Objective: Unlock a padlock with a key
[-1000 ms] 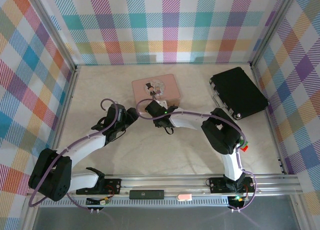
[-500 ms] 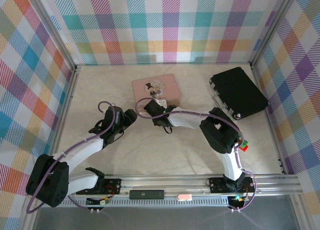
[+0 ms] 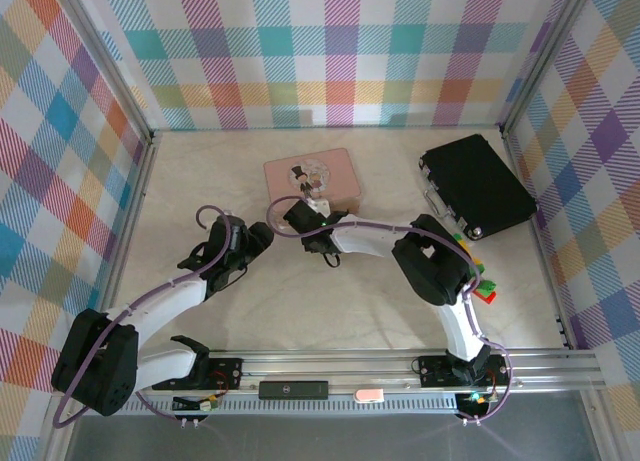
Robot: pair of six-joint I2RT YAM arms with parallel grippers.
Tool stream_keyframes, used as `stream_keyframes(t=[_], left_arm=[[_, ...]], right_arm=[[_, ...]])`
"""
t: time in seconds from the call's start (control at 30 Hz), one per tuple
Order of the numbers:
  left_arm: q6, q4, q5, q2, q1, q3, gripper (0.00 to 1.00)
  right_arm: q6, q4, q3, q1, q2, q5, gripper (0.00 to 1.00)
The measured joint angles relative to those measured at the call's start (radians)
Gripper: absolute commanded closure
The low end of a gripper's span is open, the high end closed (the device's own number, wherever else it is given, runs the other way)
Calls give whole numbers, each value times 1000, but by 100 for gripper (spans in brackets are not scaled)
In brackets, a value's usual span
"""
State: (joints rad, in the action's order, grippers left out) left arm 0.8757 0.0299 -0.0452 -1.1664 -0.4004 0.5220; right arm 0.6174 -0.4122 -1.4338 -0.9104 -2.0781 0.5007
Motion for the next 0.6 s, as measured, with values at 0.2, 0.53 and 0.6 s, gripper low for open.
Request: stream_keyframes(t=[0.2,0.53,0.6], left_arm=[[0,2,0,0,3,-2,29],[0,1,-6,42,5,-23,28],[0,-2,-8,54,6,-28,28]], right_arm=[[12,3,-14,-1,-29,-5,63],[11,143,153,53,83,-153,83],[4,209,203,89,111,-248,86]])
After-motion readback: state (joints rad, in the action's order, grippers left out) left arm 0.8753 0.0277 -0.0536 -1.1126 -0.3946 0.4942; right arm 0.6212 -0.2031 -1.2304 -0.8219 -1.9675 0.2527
